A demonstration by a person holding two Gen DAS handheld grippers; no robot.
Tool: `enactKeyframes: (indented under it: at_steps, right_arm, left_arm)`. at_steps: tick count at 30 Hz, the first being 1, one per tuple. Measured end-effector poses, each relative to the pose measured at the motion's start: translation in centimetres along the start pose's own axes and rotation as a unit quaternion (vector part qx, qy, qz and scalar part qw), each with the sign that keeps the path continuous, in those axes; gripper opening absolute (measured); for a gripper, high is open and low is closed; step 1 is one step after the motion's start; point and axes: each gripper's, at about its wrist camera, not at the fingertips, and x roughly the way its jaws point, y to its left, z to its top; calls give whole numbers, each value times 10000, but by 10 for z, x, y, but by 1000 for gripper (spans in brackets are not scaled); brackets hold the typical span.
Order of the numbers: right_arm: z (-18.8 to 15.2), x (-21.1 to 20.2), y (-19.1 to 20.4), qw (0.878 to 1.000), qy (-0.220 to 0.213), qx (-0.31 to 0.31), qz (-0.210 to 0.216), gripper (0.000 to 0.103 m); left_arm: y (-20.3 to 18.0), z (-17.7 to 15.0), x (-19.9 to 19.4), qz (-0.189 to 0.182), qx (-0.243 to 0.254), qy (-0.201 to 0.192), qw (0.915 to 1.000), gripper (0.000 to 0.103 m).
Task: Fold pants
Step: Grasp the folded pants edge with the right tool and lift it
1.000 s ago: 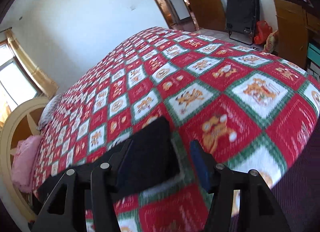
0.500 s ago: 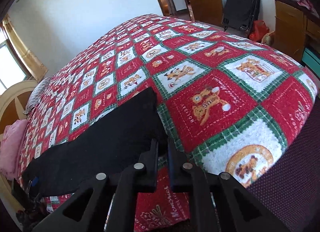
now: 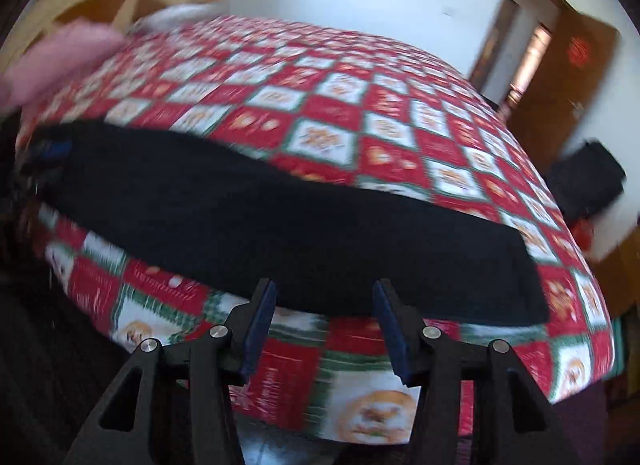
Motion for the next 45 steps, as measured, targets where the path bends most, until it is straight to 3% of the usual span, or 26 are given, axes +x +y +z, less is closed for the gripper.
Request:
enactKeyframes:
  at_steps: [4,6,10,13,19,22,25,28,32,38,43,45]
  right_arm:
    - [-3,23,26,9983,183,-550,-38,51]
    - [-9,34,20,9981,422,-324,310,27]
    - [-19,40,11,9940,881,-257,601,27]
    - [-15,32,4,9930,882,-81,782,27]
    - [20,5,-12,9885,67,608,1386,27]
    - [47,23,-7,9839,-242,908,1517,29]
    - [58,58,3,9862,-61,948,1356,31]
    - [45,89,7,9824,615,1011,1444,31]
    - [21,76,11,9842,560,866,1439,32]
    - [30,62,13,9854,359,944,1369,31]
    - [60,66,47,9769,-67,880,1947,40]
    - [62,78,63,9745,96,771,2107,40]
  left_arm:
    - [8,-3,1,32,-134,55,9999,103]
    - [12,-5,3,64,-201,104,9997,103]
    - [14,-2,-4,127,-175,25,9998,103]
    - [21,3,-12,177,-248,-71,9995,103]
    - [36,1,-11,276,-441,-77,9986,103]
    - [36,-1,-8,295,-412,-22,9987,103]
    - [37,-5,-9,332,-365,27,9988,103]
    - [40,-11,-11,307,-364,76,9988,103]
    - [35,-22,-17,368,-142,116,9992,103]
    - [34,-26,-21,456,0,186,9988,103]
    - [33,-26,-20,520,2,212,9984,103]
    - [35,-24,-21,543,-65,236,9982,103]
